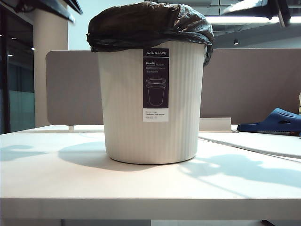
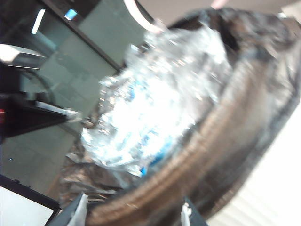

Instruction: Open the ring lid of the trash can, pull out the black garbage bag inside, and place it on the table.

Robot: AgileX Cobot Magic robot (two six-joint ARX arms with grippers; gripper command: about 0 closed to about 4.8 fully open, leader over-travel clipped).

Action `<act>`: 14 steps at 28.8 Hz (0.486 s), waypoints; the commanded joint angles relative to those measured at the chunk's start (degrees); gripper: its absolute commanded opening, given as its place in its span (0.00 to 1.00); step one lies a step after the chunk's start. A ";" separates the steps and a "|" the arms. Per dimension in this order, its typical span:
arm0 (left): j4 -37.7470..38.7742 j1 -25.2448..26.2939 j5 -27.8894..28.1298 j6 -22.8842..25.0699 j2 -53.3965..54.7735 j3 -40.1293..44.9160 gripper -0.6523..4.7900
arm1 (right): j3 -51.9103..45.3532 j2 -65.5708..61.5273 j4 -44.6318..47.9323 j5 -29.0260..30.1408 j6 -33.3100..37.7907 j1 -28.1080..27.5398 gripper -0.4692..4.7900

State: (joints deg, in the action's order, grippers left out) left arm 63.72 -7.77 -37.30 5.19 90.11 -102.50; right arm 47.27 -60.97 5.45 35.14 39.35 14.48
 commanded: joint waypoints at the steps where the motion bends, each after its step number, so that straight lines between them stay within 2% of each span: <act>1: 0.79 0.02 -1.18 0.57 -2.03 -0.13 0.35 | 0.22 0.24 -0.59 -0.07 -0.22 -0.02 0.58; 7: -0.48 0.02 -1.11 0.59 -9.66 4.00 0.35 | 0.22 0.31 -0.98 -0.04 -0.20 -0.02 0.58; 14: -6.82 0.02 0.17 -1.29 -22.51 14.75 0.35 | 0.22 0.52 -1.90 -0.09 -0.20 -0.02 0.58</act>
State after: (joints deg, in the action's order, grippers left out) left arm 59.42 -7.77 -37.91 5.26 70.00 -89.78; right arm 47.27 -60.88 3.42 35.11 39.35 14.46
